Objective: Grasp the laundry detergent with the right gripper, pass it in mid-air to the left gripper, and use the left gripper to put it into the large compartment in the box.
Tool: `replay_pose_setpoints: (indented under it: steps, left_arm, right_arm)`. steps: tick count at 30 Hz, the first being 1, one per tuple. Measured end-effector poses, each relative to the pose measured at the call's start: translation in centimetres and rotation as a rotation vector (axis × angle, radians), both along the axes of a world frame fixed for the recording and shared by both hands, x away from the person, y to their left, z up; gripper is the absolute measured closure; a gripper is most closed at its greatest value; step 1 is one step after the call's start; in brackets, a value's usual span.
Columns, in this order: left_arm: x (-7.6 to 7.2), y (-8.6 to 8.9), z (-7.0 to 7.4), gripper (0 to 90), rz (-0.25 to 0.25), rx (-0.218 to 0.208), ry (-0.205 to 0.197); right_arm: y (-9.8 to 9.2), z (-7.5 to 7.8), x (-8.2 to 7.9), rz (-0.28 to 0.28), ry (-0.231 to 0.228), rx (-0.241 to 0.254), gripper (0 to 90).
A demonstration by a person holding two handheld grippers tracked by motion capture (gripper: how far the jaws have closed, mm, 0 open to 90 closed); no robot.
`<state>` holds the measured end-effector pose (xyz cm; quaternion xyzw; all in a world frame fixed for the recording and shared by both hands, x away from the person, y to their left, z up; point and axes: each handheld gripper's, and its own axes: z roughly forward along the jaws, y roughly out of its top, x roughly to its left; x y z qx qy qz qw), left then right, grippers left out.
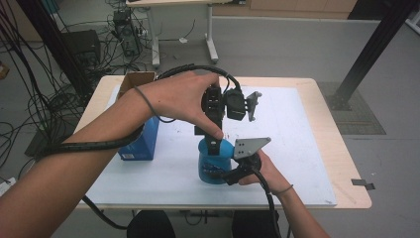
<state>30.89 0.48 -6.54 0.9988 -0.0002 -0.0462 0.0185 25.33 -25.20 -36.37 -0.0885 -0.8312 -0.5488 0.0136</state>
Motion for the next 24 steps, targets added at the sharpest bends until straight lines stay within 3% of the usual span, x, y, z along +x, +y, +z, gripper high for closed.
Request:
replay_pose_setpoints:
  steps: [24]
  left_arm:
    - [-0.39,0.16,0.01,8.7,0.005,-0.004,-0.011]
  right_arm:
    - [-0.07,0.13,-0.04,-0.002,-0.007,-0.002,42.4]
